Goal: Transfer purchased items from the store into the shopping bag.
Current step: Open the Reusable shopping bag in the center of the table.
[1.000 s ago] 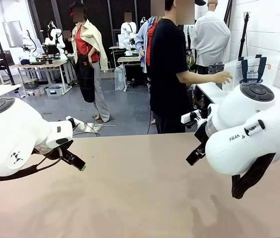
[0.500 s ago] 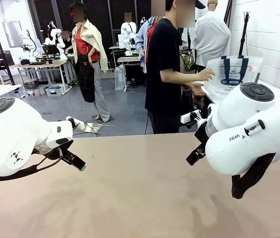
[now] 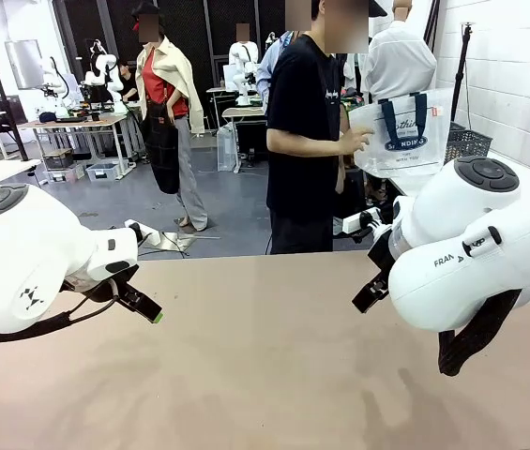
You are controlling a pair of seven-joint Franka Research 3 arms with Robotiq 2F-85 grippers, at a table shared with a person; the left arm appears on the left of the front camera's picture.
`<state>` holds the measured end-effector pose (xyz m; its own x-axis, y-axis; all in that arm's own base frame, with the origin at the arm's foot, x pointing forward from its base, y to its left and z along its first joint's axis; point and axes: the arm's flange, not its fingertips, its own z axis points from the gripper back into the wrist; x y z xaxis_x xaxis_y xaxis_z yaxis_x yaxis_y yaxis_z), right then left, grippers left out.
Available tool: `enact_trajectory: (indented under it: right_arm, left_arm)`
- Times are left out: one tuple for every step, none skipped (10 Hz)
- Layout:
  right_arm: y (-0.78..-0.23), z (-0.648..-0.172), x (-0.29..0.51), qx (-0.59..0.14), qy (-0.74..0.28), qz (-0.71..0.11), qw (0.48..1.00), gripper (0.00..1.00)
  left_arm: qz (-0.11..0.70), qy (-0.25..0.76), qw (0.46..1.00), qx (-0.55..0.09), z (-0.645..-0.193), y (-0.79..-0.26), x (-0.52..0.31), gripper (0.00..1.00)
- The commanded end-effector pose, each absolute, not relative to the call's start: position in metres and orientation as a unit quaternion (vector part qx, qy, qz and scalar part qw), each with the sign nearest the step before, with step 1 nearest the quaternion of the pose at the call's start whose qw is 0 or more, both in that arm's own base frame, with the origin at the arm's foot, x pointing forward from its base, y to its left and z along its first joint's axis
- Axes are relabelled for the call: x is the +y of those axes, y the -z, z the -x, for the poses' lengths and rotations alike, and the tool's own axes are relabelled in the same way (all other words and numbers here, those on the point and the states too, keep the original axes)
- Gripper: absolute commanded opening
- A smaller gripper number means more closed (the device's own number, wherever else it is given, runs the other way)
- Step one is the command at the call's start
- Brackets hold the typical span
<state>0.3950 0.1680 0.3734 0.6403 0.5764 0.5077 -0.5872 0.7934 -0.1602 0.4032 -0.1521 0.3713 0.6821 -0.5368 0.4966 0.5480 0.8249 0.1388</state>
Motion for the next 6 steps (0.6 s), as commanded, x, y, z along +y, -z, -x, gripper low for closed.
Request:
enact_trajectory:
  right_arm:
    - [-0.3734,-0.3950,0.1679,-0.277,-0.321,-0.010,0.906,1.00]
    - [-0.3734,-0.3950,0.1679,-0.277,-0.321,-0.010,0.906,1.00]
    - [-0.3734,-0.3950,0.1679,-0.277,-0.321,-0.010,0.906,1.00]
    - [-0.3734,-0.3950,0.1679,-0.277,-0.321,-0.010,0.906,1.00]
    - [-0.3734,-0.3950,0.1679,-0.277,-0.321,-0.010,0.906,1.00]
    - [-0.3734,-0.3950,0.1679,-0.277,-0.321,-0.010,0.906,1.00]
  left_arm:
    - [0.011,0.295,0.917,-0.268,-0.4035,-0.3714,-0.1511,1.00]
    - [0.011,0.295,0.917,-0.268,-0.4035,-0.3714,-0.1511,1.00]
    - [0.011,0.295,0.917,-0.268,-0.4035,-0.3714,-0.1511,1.00]
    - [0.011,0.295,0.917,-0.268,-0.4035,-0.3714,-0.1511,1.00]
    - [0.011,0.295,0.917,-0.268,-0.4035,-0.3714,-0.1511,1.00]
    - [0.011,0.295,0.917,-0.268,-0.4035,-0.3714,-0.1511,1.00]
